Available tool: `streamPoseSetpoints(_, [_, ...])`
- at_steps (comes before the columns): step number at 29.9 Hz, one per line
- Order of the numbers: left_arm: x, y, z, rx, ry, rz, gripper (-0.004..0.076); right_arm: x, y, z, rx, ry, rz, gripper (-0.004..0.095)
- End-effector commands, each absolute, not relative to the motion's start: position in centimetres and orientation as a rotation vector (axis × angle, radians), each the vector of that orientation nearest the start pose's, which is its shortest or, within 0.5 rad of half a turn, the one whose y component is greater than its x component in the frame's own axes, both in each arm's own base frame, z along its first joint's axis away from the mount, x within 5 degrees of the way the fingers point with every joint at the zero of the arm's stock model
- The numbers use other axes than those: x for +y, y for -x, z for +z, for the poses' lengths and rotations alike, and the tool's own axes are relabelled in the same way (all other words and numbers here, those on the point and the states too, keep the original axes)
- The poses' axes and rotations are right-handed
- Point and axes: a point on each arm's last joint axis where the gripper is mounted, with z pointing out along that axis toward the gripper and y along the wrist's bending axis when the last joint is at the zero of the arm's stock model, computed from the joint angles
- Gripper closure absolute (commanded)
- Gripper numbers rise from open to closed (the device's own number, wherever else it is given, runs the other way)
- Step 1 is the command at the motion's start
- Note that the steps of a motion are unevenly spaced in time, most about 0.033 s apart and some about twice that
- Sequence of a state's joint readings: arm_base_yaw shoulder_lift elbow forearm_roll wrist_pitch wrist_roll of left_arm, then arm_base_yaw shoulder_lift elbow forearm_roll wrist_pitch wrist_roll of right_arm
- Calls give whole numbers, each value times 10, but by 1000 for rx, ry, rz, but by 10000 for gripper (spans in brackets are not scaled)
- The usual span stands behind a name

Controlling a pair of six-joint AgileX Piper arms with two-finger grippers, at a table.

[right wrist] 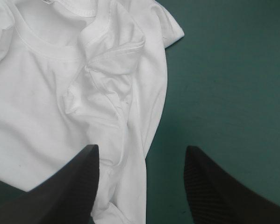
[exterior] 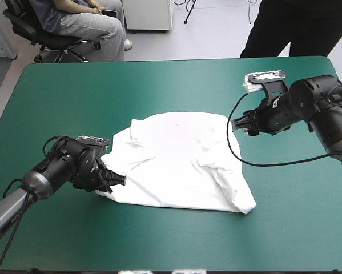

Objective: Fold the cloth

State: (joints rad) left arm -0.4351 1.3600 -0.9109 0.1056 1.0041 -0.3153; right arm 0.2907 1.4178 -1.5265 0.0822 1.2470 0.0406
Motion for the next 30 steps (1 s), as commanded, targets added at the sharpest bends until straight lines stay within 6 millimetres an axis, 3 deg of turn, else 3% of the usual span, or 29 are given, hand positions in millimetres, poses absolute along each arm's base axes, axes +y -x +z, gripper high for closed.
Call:
streamPoseSetpoints(1, [-98,-228,251,2882,-238,11,382,83,-258,419,2546,321,240,399])
streamPoseSetpoints(8, [-104,-238,222,2995,-263,55,383,83,-258,419,2546,321,243,399])
streamPoseSetpoints(13, [-111,-238,207,3045,-303,-36,385,83,-258,419,2545,325,242,399])
streamPoseSetpoints(15, [-114,-237,206,3054,-318,-72,435,83,-258,419,2545,325,242,399])
streamPoseSetpoints(19, [-114,-237,206,3049,-317,-75,738,83,-257,417,2549,338,237,399])
streamPoseSetpoints(24, [-113,-236,204,3057,-325,-66,735,80,-244,401,2595,376,206,398])
streamPoseSetpoints(30, [-113,-236,204,3053,-325,-68,735,92,-220,360,2695,498,177,398])
